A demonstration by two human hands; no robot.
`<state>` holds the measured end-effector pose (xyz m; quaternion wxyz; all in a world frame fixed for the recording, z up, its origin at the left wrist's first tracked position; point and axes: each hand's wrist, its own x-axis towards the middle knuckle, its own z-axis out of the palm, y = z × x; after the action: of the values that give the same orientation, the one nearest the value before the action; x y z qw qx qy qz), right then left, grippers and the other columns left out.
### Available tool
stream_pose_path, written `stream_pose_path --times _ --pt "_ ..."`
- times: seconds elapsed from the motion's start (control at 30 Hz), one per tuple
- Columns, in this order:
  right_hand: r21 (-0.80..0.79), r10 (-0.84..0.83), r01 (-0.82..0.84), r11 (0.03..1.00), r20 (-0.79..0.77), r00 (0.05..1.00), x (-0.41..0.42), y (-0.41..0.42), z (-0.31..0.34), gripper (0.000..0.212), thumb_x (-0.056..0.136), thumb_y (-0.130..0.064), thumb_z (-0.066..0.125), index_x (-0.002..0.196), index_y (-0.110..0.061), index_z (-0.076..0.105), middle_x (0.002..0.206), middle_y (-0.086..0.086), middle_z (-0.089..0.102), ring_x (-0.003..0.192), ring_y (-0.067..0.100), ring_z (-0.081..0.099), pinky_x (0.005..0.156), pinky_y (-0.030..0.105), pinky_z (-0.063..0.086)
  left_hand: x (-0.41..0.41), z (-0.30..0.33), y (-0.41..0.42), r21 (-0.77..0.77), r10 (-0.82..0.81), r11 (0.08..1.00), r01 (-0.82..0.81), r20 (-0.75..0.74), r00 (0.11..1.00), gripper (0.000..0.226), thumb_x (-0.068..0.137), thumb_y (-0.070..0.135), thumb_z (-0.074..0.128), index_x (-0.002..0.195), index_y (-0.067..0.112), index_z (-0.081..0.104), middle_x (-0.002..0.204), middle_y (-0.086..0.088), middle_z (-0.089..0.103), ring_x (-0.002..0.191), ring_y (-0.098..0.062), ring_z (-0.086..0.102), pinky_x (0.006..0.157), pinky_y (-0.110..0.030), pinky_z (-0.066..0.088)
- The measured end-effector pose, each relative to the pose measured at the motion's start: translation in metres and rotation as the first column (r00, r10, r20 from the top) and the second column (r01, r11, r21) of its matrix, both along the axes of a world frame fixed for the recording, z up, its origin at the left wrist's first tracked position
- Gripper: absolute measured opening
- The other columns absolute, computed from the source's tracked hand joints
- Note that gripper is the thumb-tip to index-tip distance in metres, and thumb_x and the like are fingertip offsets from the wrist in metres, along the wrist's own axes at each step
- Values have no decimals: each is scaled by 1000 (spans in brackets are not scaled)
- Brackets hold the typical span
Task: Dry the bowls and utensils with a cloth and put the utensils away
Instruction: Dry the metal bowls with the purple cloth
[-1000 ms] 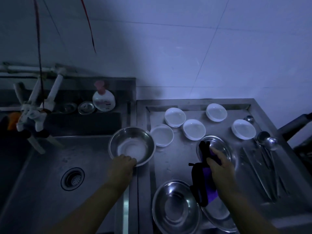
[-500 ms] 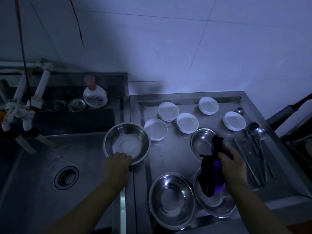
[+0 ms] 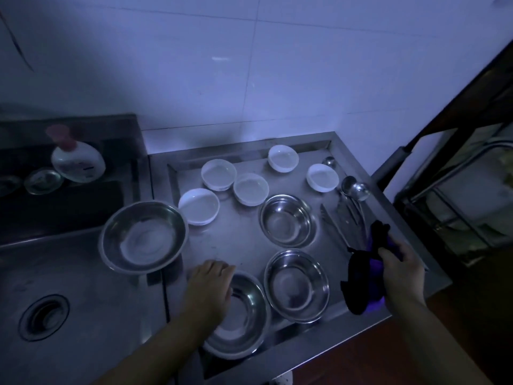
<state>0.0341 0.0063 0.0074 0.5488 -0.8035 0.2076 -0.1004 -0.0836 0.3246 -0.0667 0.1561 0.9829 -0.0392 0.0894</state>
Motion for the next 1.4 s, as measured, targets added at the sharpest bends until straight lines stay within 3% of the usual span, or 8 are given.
stream_pose_path --times 0.17,0.3,0.43,0.6,0.73,1.1,1.2,1.4 --pt "16 -9 10 1000 -50 999 0 -35 -12 30 88 -11 59 113 -26 64 94 -5 63 81 10 60 64 21 41 19 -3 -52 62 -30 997 42 -190 981 33 49 33 81 76 19 67 77 1 64 73 -22 63 61 -31 52" --pt "79 34 -25 997 -112 993 10 -56 -24 33 90 -12 59 117 -31 60 92 -10 63 77 3 58 61 20 42 43 -16 -84 98 113 992 -84 -356 928 34 83 41 55 107 17 58 112 -1 54 111 -23 47 90 -35 38" --pt "144 85 -65 987 -141 986 25 -72 -38 33 90 -7 59 117 -27 62 94 -6 65 70 -1 59 58 17 42 64 -29 -110 206 230 967 -149 -460 858 47 86 48 48 115 12 55 123 -3 50 121 -24 36 97 -35 30" --pt "135 197 -176 975 -169 966 46 -91 -45 34 89 -6 59 109 -33 64 89 -7 68 61 -1 63 50 14 46 79 -17 -131 95 264 965 -246 -369 891 29 59 22 82 70 5 61 75 -14 63 80 -35 60 66 -37 47" --pt "134 282 -260 956 -177 943 62 -98 -41 32 89 -5 60 111 -27 66 81 -6 69 64 11 62 56 24 46 86 -9 -145 -95 380 884 -458 -423 822 19 91 31 50 83 21 36 97 -7 59 94 -30 58 73 -33 37" --pt "134 505 -501 855 1 863 75 -87 14 36 89 1 55 104 -31 62 95 -6 65 82 10 61 69 25 47 91 74 -148 -352 531 772 -529 -100 841 43 83 7 55 61 26 23 66 2 37 67 -31 51 57 -33 27" --pt "16 548 -552 833 107 830 72 -74 32 39 86 -1 59 104 -36 55 98 -14 60 92 9 57 77 30 42 89 110 -148 -442 573 756 -482 93 814 45 84 6 58 63 30 27 69 8 36 58 -8 43 49 -23 24" --pt "-4 510 -555 832 400 761 52 -37 70 37 84 2 65 96 -31 51 95 -2 59 83 13 60 75 33 51 89 175 -138 -552 605 744 -376 319 729 38 90 13 57 64 25 32 69 8 36 66 -2 46 55 -17 29"
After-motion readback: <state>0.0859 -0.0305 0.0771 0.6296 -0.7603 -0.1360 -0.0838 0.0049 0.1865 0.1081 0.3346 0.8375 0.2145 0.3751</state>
